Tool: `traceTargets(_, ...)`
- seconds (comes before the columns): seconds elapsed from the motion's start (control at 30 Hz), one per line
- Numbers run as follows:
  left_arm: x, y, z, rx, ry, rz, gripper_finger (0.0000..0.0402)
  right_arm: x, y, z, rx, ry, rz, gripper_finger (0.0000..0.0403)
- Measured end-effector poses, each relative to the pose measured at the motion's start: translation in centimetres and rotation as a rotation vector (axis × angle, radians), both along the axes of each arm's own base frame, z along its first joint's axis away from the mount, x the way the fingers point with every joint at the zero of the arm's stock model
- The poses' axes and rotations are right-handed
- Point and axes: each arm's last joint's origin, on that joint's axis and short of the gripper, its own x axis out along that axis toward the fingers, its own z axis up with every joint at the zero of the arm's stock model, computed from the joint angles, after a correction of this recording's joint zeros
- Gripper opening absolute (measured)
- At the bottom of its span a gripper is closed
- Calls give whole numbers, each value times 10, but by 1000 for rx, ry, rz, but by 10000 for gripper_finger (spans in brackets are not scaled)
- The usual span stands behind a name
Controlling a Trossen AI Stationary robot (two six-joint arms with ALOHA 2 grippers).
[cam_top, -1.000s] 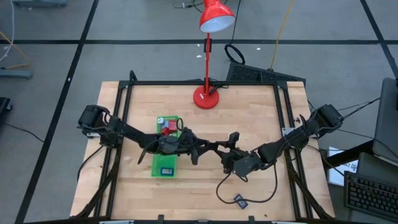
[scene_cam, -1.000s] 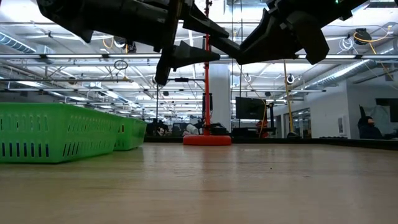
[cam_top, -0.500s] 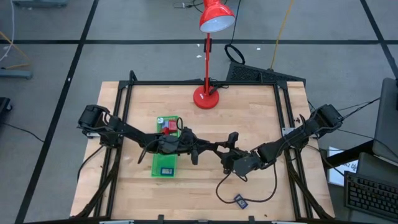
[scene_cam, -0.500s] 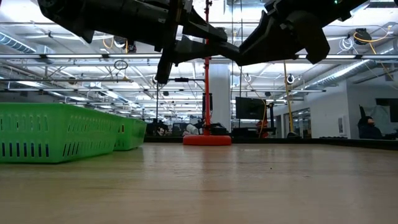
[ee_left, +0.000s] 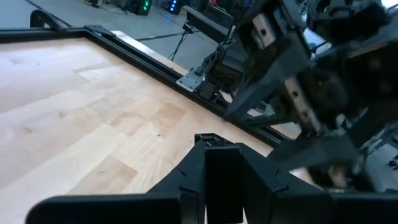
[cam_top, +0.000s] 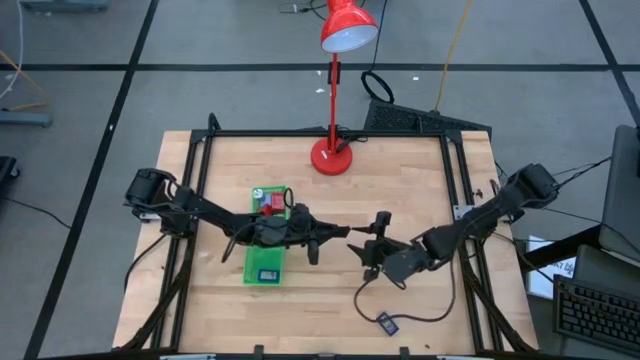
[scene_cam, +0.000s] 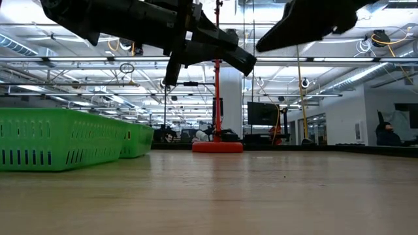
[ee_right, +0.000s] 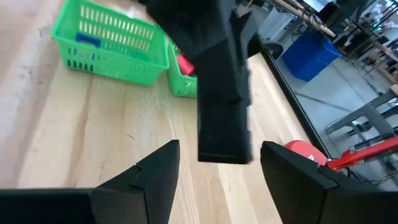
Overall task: Pick & Place Office items
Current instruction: Put the black digital timer into the bottom green bin
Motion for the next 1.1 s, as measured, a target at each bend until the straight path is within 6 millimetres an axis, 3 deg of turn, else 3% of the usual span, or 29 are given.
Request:
traceTargets(0.27, -10, -11, 25, 107, -48, -128, 59, -35, 2, 28, 116, -78, 23, 209)
traceTargets(0.6, -47, -33, 54, 258, -31, -142, 60, -85, -21, 17, 286, -355, 71, 205)
traceTargets(0.77, -75, -32, 51, 269, -29, -105, 61, -101, -32, 12, 334, -443, 76, 205)
traceTargets(1.1, -146, -21, 16, 221, -15, -118, 62, -112, -39, 9, 365, -483, 75, 205)
